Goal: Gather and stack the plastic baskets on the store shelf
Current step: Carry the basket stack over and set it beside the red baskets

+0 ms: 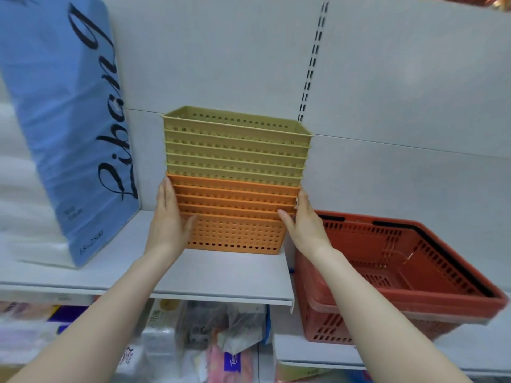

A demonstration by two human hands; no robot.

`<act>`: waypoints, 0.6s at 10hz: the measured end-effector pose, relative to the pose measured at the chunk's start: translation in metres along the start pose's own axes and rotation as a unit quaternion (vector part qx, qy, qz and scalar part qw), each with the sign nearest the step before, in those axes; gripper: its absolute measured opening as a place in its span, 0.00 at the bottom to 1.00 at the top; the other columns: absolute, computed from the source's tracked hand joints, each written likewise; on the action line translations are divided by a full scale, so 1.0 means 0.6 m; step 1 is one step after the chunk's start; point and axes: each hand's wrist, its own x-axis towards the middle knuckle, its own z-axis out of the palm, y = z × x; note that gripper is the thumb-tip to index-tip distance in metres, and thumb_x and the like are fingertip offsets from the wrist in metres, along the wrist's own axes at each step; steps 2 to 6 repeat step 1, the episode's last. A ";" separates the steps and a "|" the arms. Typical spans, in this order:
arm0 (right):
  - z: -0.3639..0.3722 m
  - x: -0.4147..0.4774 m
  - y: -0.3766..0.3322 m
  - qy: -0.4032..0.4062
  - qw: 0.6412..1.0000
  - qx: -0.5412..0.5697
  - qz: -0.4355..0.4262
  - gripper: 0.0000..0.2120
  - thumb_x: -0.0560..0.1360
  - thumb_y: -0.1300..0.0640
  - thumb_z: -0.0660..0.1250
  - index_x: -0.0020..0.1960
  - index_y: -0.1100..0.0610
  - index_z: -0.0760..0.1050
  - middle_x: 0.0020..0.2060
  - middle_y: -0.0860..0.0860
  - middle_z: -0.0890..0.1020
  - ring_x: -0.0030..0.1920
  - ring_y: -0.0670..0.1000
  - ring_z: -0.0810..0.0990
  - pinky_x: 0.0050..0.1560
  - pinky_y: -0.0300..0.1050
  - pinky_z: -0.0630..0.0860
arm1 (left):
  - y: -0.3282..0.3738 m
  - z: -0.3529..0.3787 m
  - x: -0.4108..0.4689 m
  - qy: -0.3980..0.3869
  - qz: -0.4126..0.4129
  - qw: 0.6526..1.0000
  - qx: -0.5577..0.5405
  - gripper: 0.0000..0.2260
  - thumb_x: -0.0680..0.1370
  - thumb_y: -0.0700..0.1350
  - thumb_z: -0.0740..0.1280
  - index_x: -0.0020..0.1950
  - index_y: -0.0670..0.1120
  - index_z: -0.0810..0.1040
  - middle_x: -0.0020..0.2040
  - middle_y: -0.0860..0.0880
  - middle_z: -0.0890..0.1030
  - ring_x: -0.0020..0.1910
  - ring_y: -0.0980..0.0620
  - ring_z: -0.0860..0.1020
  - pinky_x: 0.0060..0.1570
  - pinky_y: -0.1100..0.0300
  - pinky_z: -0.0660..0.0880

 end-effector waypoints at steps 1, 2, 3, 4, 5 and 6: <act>-0.060 -0.005 0.023 0.013 0.995 -0.090 -0.029 0.27 0.79 0.51 0.64 0.76 0.51 0.62 0.76 0.55 0.65 0.71 0.59 0.72 0.67 0.53 0.70 | -0.011 -0.025 -0.038 -0.001 0.038 0.999 0.003 0.32 0.77 0.43 0.67 0.78 0.50 0.56 0.77 0.49 0.63 0.73 0.48 0.66 0.67 0.46 0.70; -0.060 -0.005 0.023 0.013 0.995 -0.090 -0.029 0.27 0.79 0.51 0.64 0.76 0.51 0.62 0.76 0.55 0.65 0.71 0.59 0.72 0.67 0.53 0.70 | -0.011 -0.025 -0.038 -0.001 0.038 0.999 0.003 0.32 0.77 0.43 0.67 0.78 0.50 0.56 0.77 0.49 0.63 0.73 0.48 0.66 0.67 0.46 0.70; -0.060 -0.005 0.023 0.013 0.995 -0.090 -0.029 0.27 0.79 0.51 0.64 0.76 0.51 0.62 0.76 0.55 0.65 0.71 0.59 0.72 0.67 0.53 0.70 | -0.011 -0.025 -0.038 -0.001 0.038 0.999 0.003 0.32 0.77 0.43 0.67 0.78 0.50 0.56 0.77 0.49 0.63 0.73 0.48 0.66 0.67 0.46 0.70; -0.060 -0.005 0.023 0.013 0.995 -0.090 -0.029 0.27 0.79 0.51 0.64 0.76 0.51 0.62 0.76 0.55 0.65 0.71 0.59 0.72 0.67 0.53 0.70 | -0.011 -0.025 -0.038 -0.001 0.038 0.999 0.003 0.32 0.77 0.43 0.67 0.78 0.50 0.56 0.77 0.49 0.63 0.73 0.48 0.66 0.67 0.46 0.70; -0.060 -0.005 0.023 0.013 0.995 -0.090 -0.029 0.27 0.79 0.51 0.64 0.76 0.51 0.62 0.76 0.55 0.65 0.71 0.59 0.72 0.67 0.53 0.70 | -0.011 -0.025 -0.038 -0.001 0.038 0.999 0.003 0.32 0.77 0.43 0.67 0.78 0.50 0.56 0.77 0.49 0.63 0.73 0.48 0.66 0.67 0.46 0.70; -0.060 -0.005 0.023 0.013 0.995 -0.090 -0.029 0.27 0.79 0.51 0.64 0.76 0.51 0.62 0.76 0.55 0.65 0.71 0.59 0.72 0.67 0.53 0.70 | -0.011 -0.025 -0.038 -0.001 0.038 0.999 0.003 0.32 0.77 0.43 0.67 0.78 0.50 0.56 0.77 0.49 0.63 0.73 0.48 0.66 0.67 0.46 0.70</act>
